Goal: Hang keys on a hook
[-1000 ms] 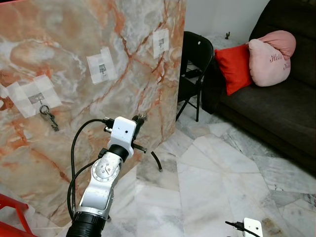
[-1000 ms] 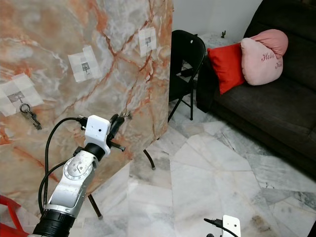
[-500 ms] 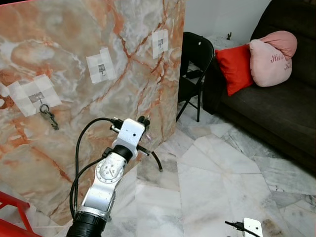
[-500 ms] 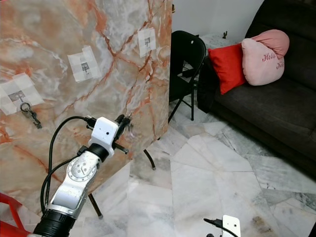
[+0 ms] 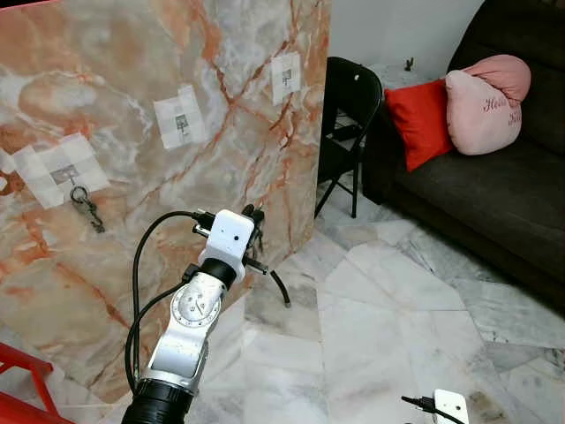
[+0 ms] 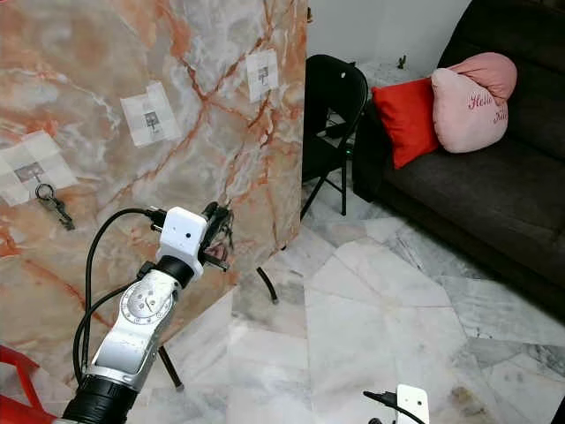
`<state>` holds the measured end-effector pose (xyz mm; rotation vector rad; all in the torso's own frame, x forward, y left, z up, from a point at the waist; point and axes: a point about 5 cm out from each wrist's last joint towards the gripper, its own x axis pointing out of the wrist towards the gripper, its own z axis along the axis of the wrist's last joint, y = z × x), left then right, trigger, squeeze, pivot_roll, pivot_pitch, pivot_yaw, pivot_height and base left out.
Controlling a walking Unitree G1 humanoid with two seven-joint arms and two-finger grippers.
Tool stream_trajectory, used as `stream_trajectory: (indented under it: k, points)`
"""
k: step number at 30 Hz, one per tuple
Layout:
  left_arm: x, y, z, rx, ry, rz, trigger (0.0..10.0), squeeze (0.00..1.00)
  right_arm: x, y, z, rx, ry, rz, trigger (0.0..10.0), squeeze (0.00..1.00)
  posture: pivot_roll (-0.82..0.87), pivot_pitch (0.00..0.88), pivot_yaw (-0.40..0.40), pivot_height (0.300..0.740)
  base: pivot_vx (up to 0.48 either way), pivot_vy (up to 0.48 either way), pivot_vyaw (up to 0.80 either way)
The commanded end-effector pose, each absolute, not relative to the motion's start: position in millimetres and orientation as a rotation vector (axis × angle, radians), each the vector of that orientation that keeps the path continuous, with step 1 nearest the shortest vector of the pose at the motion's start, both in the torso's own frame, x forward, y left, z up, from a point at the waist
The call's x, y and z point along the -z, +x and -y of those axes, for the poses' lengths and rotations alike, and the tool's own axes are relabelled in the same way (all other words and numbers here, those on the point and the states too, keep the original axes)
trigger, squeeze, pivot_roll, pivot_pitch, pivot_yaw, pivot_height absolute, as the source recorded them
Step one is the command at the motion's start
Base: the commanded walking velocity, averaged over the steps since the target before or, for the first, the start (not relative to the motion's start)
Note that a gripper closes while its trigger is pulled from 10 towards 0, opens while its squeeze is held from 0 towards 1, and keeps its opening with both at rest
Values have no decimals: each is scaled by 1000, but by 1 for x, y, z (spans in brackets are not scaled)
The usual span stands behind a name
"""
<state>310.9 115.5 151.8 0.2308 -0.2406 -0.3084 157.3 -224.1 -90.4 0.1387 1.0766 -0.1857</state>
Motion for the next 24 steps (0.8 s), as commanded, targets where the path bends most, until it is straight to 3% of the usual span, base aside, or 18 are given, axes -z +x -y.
stream_trajectory:
  k: [1, 8, 16, 24]
  points:
    - [-160, 313, -114, 301, 224, 268, 10000, 0, 88, 160, 228, 183, 126, -1065, 10000, 0, 86, 0, -59, 740, 0, 0, 0]
    - [-160, 312, -114, 297, 220, 267, 10000, 0, 88, 161, 228, 166, 109, -1067, 10000, 0, 85, 0, -61, 740, 0, 0, 0]
    - [-160, 313, -114, 297, 216, 269, 10000, 0, 88, 161, 228, 182, 130, -1062, 10000, 0, 86, 0, -63, 740, 0, 0, 555]
    - [-160, 313, -114, 297, 214, 271, 10000, 0, 88, 161, 228, 170, 112, -1064, 10000, 0, 86, 0, -63, 740, 246, 0, 0]
